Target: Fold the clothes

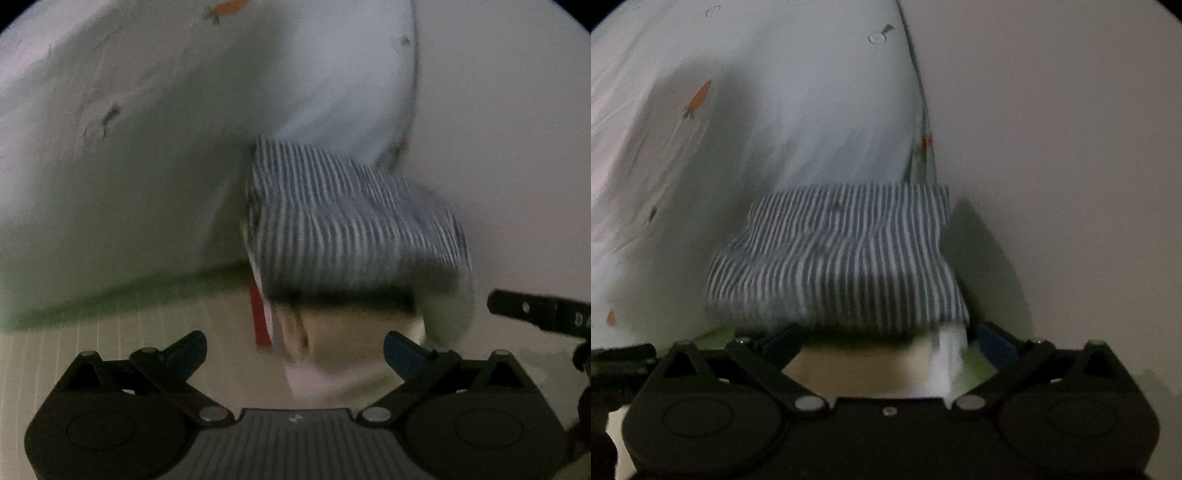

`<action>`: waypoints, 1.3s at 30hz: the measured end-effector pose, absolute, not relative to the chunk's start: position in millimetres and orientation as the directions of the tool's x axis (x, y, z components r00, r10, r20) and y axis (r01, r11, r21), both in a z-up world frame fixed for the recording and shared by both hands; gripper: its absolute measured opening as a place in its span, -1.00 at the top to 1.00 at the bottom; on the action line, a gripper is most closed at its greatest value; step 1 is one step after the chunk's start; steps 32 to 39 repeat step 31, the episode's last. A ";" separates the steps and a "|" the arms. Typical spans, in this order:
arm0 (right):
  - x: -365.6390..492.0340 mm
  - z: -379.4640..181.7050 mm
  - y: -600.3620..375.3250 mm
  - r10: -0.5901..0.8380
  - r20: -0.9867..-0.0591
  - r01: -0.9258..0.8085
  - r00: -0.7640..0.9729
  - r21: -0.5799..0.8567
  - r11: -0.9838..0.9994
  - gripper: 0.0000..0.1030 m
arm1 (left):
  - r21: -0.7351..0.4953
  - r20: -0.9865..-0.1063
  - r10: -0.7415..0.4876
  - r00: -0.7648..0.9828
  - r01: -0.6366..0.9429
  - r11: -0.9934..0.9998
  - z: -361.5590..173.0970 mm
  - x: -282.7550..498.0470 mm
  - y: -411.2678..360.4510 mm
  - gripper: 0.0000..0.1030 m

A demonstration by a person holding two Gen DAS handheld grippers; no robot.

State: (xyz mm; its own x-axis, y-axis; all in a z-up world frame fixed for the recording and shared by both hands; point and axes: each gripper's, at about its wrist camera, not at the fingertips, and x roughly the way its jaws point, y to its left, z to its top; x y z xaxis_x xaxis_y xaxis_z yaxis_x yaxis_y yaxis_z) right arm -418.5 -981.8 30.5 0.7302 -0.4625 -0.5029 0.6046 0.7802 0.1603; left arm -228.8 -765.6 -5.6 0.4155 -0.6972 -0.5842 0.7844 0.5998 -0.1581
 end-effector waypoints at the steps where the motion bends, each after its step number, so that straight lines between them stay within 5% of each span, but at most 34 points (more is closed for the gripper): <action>1: -425.5 24.8 -975.0 -0.462 -0.520 0.612 0.719 0.158 0.775 -0.98 | -0.161 -0.604 -0.689 0.401 0.785 0.598 -11.2 -234.9 -760.1 -0.96; 14: -486.0 -34.6 -905.0 -0.414 -0.664 0.644 0.622 0.133 0.753 -0.91 | -0.126 -0.680 -0.650 0.340 0.818 0.561 -34.5 -282.9 -724.8 -0.96; 39: -490.3 -26.4 -905.9 -0.457 -0.631 0.655 0.627 0.110 0.747 -0.90 | -0.075 -0.661 -0.661 0.355 0.845 0.529 -28.4 -291.0 -733.0 -0.96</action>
